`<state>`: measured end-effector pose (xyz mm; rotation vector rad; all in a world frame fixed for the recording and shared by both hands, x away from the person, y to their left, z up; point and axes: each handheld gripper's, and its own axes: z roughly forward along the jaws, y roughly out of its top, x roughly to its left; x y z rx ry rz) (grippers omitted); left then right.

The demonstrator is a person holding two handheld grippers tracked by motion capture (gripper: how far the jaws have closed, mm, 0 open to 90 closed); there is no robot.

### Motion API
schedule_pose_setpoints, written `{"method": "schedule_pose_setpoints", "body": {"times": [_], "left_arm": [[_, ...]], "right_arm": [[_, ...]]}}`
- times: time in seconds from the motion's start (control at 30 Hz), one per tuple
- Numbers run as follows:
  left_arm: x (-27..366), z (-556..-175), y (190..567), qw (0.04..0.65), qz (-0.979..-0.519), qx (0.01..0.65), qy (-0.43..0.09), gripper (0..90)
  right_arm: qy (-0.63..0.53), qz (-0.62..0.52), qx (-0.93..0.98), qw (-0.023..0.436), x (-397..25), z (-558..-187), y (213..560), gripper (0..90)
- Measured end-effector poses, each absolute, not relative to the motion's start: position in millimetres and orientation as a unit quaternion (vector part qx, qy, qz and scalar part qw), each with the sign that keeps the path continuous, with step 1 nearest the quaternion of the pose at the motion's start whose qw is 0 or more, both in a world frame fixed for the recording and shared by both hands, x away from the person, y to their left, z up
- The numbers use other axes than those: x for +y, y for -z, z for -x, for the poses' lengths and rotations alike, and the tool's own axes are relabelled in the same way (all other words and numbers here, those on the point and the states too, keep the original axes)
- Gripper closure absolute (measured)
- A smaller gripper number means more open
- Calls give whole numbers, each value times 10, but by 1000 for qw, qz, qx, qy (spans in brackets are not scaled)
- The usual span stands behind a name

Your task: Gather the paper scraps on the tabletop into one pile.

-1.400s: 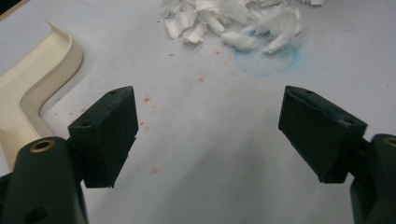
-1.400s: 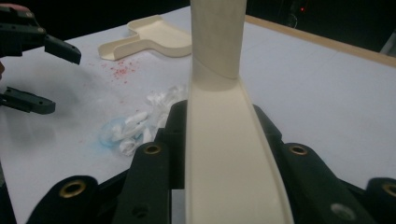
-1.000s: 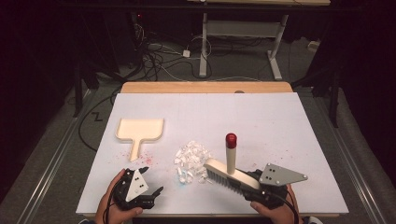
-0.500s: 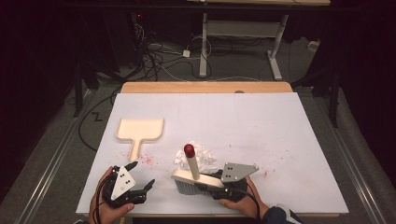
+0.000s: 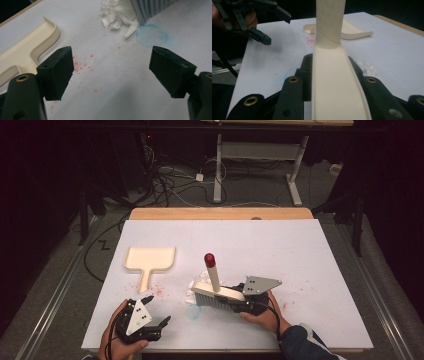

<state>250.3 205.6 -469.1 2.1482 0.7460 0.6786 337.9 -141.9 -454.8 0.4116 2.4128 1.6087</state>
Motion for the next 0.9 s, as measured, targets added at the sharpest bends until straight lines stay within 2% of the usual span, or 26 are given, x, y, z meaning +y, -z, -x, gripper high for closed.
{"method": "schedule_pose_setpoints", "body": {"times": [0.47,0.9], "left_arm": [[2024,-2484,4702,369,-844,284,-265,187],[1936,-2469,4736,347,-858,268,-267,187]], "right_arm": [[-563,-136,804,130,-1605,-3130,4247,682],[-542,-189,801,172,-2153,-2906,3991,682]]}}
